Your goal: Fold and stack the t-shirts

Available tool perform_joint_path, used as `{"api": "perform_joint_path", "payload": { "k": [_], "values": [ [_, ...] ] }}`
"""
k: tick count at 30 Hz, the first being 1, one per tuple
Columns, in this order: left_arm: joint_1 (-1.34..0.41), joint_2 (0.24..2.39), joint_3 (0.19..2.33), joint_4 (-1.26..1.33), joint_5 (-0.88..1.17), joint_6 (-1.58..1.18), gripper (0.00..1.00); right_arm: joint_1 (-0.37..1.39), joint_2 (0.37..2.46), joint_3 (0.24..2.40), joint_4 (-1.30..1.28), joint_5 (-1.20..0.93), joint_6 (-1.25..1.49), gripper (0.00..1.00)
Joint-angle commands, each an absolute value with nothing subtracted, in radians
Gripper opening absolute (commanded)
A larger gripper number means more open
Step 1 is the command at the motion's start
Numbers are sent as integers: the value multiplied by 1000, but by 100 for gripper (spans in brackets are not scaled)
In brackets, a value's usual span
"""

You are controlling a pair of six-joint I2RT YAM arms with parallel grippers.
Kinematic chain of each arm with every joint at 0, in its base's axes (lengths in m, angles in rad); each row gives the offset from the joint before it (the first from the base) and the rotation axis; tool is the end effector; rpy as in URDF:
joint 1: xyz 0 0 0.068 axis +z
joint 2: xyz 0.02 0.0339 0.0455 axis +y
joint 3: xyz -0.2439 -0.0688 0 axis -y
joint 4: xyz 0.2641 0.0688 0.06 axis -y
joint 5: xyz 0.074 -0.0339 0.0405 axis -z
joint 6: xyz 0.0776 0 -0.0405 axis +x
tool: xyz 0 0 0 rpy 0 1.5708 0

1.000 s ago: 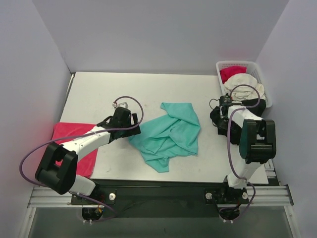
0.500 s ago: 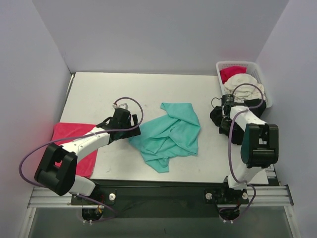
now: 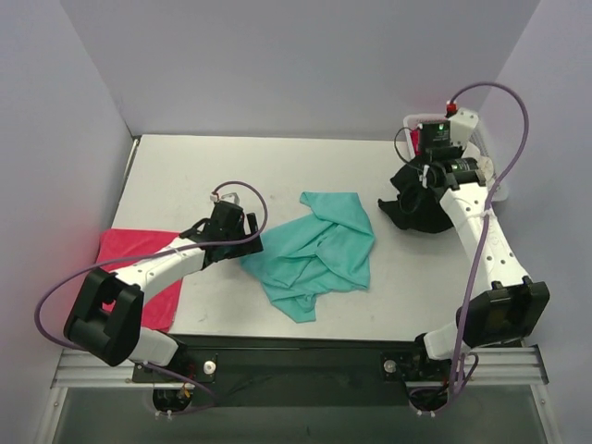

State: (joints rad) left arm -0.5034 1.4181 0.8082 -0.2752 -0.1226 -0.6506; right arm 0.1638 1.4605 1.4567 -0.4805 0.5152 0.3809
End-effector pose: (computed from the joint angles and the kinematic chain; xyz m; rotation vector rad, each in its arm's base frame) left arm 0.2931 -0.1506 0.1356 -0.2365 2.4689 -0.3553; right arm 0.3838 0.0247 0.3490 0.5244 1.9222 -0.1797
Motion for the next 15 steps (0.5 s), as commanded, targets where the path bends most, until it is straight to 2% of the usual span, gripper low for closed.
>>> {"api": "perform_joint_path", "payload": {
  "k": [1, 11, 15],
  "values": [
    [-509, 1382, 818, -241, -112, -655, 93, 158, 1521, 1587, -441, 662, 296, 0],
    [-509, 1336, 816, -268, -121, -653, 93, 133, 1793, 1811, -23, 873, 39, 0],
    [-509, 1336, 816, -278, -126, -652, 93, 127, 1912, 1931, 200, 934, -153, 0]
  ]
}}
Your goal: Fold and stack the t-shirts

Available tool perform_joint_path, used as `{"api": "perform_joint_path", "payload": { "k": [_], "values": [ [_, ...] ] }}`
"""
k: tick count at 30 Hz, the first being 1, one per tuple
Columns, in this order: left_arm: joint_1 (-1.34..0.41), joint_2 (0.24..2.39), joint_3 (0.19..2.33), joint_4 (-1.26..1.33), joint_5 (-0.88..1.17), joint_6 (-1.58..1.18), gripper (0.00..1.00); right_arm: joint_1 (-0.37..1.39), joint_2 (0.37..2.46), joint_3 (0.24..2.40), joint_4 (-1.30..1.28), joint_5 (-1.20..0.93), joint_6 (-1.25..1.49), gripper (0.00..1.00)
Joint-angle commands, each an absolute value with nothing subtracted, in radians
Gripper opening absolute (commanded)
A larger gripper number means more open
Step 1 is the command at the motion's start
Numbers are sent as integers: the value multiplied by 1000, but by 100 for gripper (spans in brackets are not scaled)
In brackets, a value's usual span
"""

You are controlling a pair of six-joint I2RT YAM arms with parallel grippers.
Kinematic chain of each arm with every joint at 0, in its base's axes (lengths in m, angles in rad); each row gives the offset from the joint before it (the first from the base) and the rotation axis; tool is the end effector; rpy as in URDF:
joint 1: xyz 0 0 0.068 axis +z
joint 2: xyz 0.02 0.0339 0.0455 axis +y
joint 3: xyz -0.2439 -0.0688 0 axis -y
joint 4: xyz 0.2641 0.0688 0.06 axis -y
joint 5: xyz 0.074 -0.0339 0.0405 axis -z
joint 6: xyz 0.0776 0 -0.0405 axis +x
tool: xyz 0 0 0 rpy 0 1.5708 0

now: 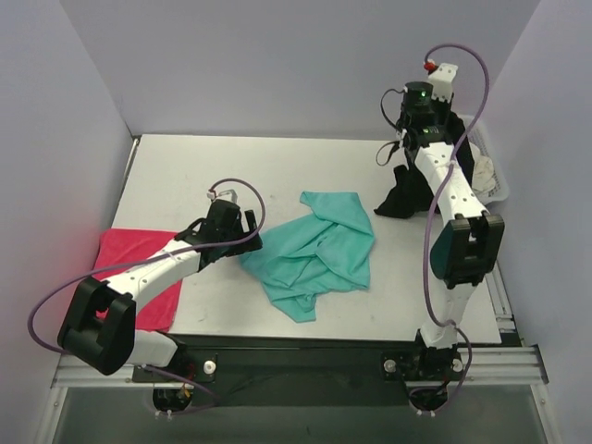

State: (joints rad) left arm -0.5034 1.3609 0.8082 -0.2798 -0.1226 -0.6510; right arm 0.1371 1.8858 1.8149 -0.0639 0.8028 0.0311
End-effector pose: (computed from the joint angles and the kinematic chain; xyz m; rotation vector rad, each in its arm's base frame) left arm 0.2911 -0.1495 0.1528 -0.2368 2.4203 -0.3882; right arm 0.4930 0.0117 0.3693 0.5041 1.6178 -0.5554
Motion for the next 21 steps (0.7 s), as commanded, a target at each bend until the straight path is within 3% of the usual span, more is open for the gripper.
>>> {"api": "perform_joint_path", "payload": {
  "k": [1, 5, 12, 21],
  "values": [
    [-509, 1339, 818, -281, -126, -650, 93, 124, 1937, 2009, 215, 933, -179, 0],
    [-509, 1362, 830, -285, -117, -650, 93, 109, 2046, 2227, 227, 946, -242, 0],
    [-511, 1414, 856, -295, -101, -649, 93, 80, 2132, 2416, 233, 965, -235, 0],
    [-518, 1434, 857, -288, -91, -653, 93, 29, 2131, 2381, 375, 1091, -293, 0]
  ]
}}
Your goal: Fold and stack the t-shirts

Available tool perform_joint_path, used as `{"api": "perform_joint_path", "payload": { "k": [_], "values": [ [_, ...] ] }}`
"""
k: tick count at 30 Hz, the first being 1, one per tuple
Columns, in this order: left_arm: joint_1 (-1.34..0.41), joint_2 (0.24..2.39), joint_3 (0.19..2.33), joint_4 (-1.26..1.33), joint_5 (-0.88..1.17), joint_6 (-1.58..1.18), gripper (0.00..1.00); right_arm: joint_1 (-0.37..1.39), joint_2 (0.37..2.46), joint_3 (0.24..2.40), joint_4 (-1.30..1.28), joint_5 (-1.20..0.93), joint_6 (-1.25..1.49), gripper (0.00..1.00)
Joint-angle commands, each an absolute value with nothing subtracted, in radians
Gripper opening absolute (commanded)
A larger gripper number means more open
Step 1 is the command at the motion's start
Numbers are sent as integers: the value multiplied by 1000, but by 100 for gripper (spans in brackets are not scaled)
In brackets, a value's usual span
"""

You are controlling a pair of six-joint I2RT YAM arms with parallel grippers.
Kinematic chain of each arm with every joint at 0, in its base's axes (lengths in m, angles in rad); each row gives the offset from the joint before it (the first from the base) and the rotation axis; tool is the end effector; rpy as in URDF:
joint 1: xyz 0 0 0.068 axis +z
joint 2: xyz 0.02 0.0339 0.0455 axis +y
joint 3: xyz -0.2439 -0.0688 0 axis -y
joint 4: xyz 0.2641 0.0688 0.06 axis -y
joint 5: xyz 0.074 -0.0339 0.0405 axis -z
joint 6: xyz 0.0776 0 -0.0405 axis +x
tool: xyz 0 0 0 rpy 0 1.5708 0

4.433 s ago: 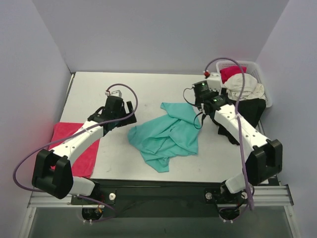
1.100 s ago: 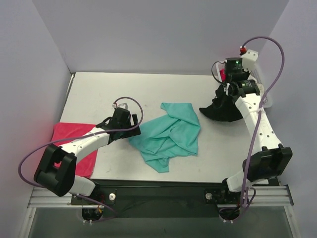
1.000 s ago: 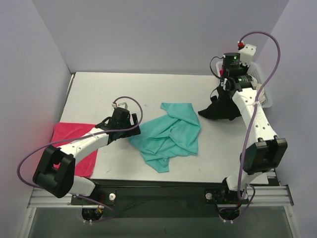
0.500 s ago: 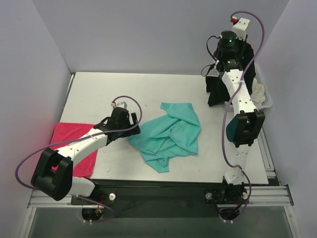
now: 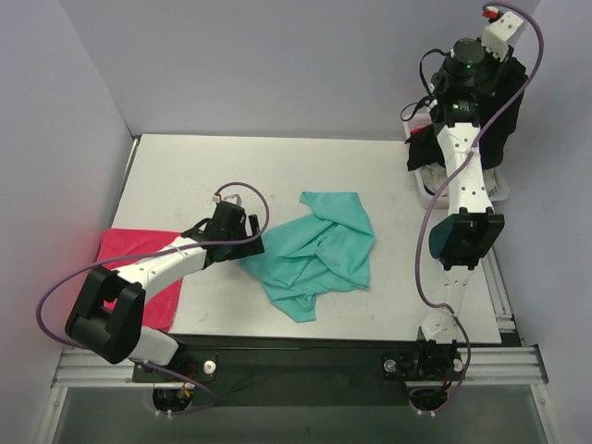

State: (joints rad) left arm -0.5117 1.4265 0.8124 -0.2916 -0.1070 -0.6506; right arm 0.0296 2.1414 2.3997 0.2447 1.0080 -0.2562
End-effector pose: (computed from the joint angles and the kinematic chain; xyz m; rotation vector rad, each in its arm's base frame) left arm 0.2906 -0.1537 0.1328 -0.2201 2.4959 -0.3629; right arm 0.4946 -0.0510 0.4999 0.7689 1.1053 -0.7278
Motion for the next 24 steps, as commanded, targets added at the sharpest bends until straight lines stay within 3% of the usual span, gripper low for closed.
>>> {"api": "perform_joint_path", "payload": {
  "k": [1, 8, 14, 18, 19, 21, 24],
  "values": [
    [-520, 1434, 859, -290, -86, -657, 93, 32, 2137, 2378, 396, 1104, -316, 0],
    [-525, 1394, 856, -308, -97, -652, 93, 97, 2290, 2343, 692, 1184, -682, 7],
    [-526, 1364, 848, -325, -107, -647, 93, 109, 2338, 2225, 596, 1227, -567, 17],
    [-528, 1364, 844, -318, -110, -649, 93, 109, 2307, 2165, 382, 1201, -421, 40],
    [-528, 1367, 842, -316, -110, -647, 93, 107, 2293, 2148, 355, 1197, -393, 56],
    [-528, 1377, 842, -308, -107, -649, 93, 106, 2258, 2134, 237, 1171, -285, 76],
    [-529, 1388, 845, -301, -110, -646, 93, 110, 2200, 2123, 132, 1126, -203, 83]
  ]
}}
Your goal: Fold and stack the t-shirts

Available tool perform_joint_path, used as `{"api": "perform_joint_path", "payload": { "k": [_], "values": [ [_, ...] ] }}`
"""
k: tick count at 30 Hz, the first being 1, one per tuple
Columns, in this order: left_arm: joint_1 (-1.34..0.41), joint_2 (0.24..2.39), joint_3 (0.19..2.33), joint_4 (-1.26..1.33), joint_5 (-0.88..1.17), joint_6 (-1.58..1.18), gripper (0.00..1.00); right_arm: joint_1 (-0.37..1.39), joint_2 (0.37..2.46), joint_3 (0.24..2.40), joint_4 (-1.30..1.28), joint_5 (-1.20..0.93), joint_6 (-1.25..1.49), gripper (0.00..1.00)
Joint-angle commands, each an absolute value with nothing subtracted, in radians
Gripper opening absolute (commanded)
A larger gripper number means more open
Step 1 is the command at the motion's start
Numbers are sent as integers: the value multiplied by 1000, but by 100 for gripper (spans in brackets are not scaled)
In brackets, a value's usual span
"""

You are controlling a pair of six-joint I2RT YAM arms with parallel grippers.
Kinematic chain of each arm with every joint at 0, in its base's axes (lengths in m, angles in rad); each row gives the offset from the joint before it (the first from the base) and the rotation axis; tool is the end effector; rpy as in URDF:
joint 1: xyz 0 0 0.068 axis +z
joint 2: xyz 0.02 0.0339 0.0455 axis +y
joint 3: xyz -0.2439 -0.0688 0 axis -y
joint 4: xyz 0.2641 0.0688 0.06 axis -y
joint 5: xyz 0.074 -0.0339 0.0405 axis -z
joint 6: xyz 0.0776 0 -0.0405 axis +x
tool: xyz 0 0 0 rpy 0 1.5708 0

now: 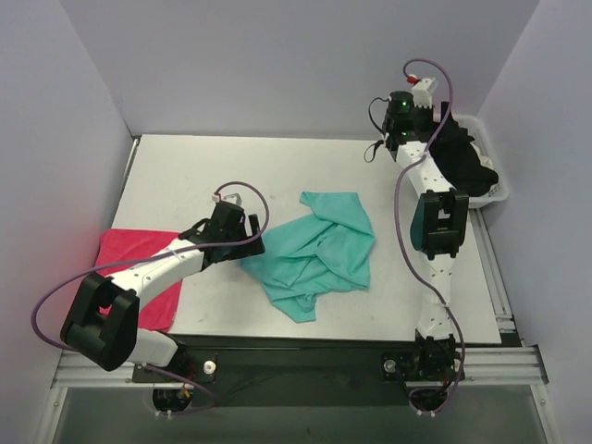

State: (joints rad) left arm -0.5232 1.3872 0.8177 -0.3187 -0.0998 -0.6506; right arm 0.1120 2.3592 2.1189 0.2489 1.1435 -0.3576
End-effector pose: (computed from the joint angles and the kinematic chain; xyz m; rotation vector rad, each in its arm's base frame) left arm 0.2859 -0.1560 0.1441 -0.2028 2.4849 -0.3867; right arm 0.5742 -0.0065 0.2818 0.5595 1.5773 -1.0699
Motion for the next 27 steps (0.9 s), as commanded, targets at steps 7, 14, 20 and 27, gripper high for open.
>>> {"api": "perform_joint_path", "payload": {
  "k": [7, 14, 20, 27],
  "values": [
    [-529, 1390, 871, -299, -141, -640, 93, 132, 2063, 2123, 23, 1039, -131, 88],
    [-531, 1388, 867, -295, -156, -647, 93, 132, 1837, 2028, -334, 657, 174, 88],
    [-532, 1396, 830, -304, -215, -698, 91, 156, 1657, 1780, -402, 359, 291, 77],
    [-532, 1450, 804, -278, -249, -739, 84, 239, 1464, 1409, -399, 299, 374, 73]
  ]
}}
